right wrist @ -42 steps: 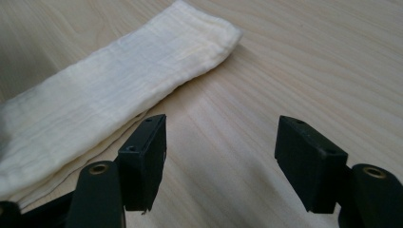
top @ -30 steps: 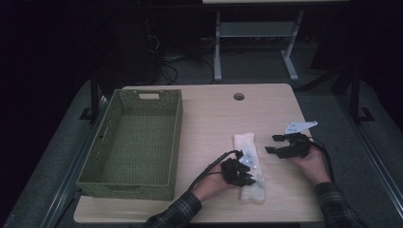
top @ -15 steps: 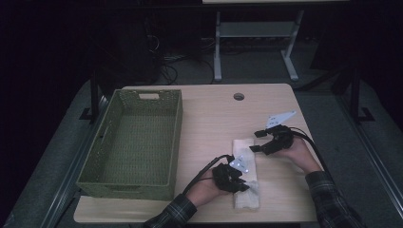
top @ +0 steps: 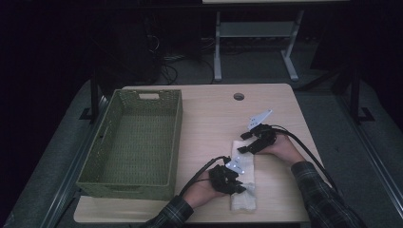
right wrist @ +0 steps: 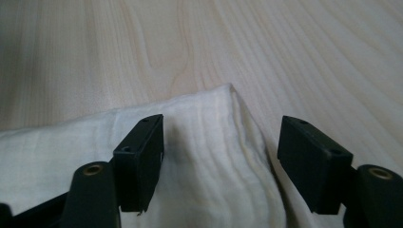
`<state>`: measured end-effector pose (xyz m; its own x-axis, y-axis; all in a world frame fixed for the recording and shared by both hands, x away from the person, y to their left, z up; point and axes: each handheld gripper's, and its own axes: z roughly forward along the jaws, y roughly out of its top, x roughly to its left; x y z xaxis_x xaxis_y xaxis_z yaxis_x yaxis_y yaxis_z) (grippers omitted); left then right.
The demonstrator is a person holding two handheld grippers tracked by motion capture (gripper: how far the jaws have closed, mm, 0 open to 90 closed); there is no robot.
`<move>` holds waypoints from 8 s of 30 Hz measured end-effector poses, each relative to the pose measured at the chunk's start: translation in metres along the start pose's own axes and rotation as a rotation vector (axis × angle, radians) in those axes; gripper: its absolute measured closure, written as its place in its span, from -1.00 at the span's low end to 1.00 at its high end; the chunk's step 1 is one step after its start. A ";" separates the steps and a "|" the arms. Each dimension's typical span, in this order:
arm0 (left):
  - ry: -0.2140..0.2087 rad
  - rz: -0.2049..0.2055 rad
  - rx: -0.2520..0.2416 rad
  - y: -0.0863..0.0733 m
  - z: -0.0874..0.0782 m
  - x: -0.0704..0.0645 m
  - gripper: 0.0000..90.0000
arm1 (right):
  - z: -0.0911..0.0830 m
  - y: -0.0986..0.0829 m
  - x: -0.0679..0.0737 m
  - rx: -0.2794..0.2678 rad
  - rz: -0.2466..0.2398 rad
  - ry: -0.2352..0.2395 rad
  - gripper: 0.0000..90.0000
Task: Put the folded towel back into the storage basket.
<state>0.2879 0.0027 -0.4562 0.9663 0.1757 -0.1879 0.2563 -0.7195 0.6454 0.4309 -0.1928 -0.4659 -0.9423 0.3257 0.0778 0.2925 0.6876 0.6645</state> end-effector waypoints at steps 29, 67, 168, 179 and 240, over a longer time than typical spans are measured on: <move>-0.029 -0.032 -0.045 0.004 -0.010 0.003 0.81 | -0.002 0.003 0.009 0.036 -0.047 0.073 0.80; 0.066 -0.037 -0.149 0.044 -0.145 0.015 0.81 | -0.042 0.119 0.002 -0.037 -0.131 0.084 0.81; 0.196 -0.124 -0.207 -0.082 -0.255 0.054 -0.21 | 0.072 0.282 0.029 -0.104 -0.206 0.006 0.04; 0.240 -0.113 -0.225 -0.058 -0.241 0.056 -0.40 | 0.045 0.264 0.025 -0.096 -0.185 -0.008 -0.11; 0.435 -0.168 -0.204 0.005 -0.072 0.026 -0.65 | -0.047 0.044 -0.005 -0.149 0.115 -0.162 -0.53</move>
<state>0.3156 0.0518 -0.4050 0.8200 0.5723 -0.0041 0.3661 -0.5190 0.7724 0.4404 -0.1945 -0.4017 -0.8623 0.5042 0.0475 0.3580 0.5405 0.7614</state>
